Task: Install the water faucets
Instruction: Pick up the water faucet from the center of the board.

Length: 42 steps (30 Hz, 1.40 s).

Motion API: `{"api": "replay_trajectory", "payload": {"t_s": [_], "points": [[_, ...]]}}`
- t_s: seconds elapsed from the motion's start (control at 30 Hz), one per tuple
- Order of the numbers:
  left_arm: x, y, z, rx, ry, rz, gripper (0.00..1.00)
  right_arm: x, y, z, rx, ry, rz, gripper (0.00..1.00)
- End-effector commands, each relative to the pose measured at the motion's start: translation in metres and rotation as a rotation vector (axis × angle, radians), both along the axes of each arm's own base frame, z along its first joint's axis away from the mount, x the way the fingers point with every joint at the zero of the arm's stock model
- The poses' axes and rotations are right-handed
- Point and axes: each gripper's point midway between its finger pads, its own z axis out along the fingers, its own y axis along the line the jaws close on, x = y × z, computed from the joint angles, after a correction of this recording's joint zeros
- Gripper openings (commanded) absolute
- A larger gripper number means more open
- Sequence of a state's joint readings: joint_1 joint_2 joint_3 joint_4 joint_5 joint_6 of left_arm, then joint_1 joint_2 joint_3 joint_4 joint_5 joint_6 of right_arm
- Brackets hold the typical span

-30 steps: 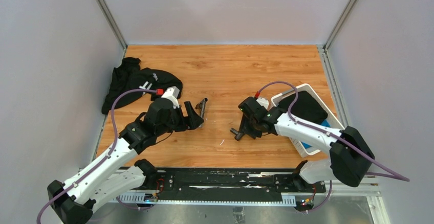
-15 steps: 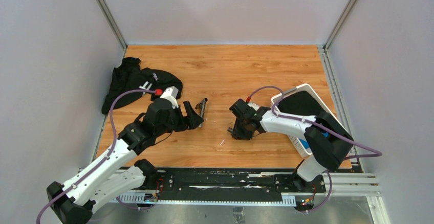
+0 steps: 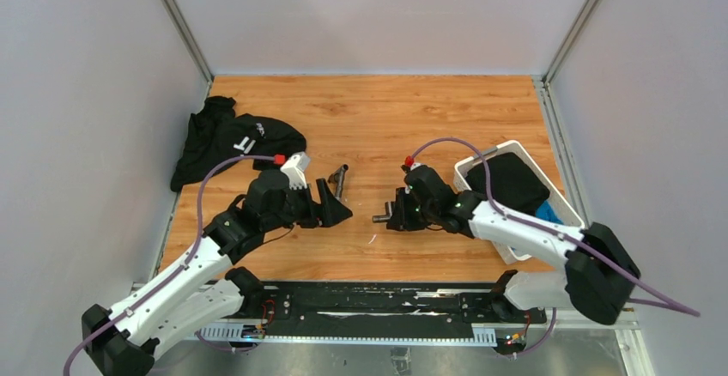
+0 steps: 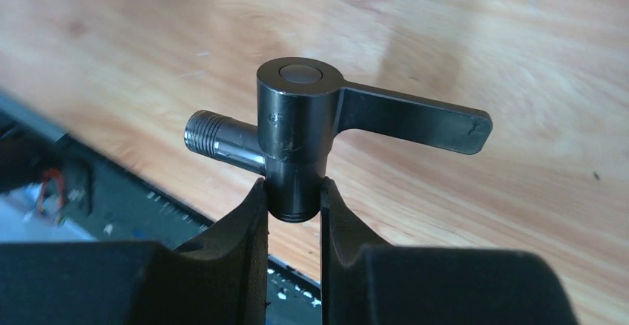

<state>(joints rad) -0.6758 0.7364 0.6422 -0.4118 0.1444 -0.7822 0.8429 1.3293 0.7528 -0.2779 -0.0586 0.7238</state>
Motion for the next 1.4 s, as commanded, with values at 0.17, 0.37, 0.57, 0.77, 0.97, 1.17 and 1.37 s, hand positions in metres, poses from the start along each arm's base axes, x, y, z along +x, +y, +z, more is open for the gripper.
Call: {"api": "replay_trajectory", "payload": {"t_s": [0.17,0.37,0.57,0.77,0.97,1.17,1.37], "points": [[-0.030,-0.037,0.001,-0.175,0.003,-0.262,0.84,-0.030,0.037,0.106,0.419,-0.307,0.359,0.00],[-0.035,-0.050,0.027,-0.294,-0.069,-0.332,0.85,-0.033,0.042,0.125,0.454,-0.318,0.390,0.00],[-0.029,-0.053,0.031,-0.301,-0.074,-0.318,0.86,-0.033,0.048,0.127,0.460,-0.300,0.408,0.00],[-0.028,-0.060,0.027,-0.279,-0.064,-0.333,0.85,-0.033,0.051,0.136,0.482,-0.308,0.414,0.00],[-0.031,-0.071,0.020,-0.251,-0.043,-0.358,0.78,-0.035,0.053,0.138,0.491,-0.301,0.426,0.00],[-0.030,-0.076,0.018,-0.237,-0.037,-0.358,0.50,-0.037,0.054,0.136,0.483,-0.298,0.435,0.00],[-0.026,-0.074,0.015,-0.231,-0.035,-0.326,0.21,-0.039,0.052,0.131,0.467,-0.285,0.443,0.00]]}}
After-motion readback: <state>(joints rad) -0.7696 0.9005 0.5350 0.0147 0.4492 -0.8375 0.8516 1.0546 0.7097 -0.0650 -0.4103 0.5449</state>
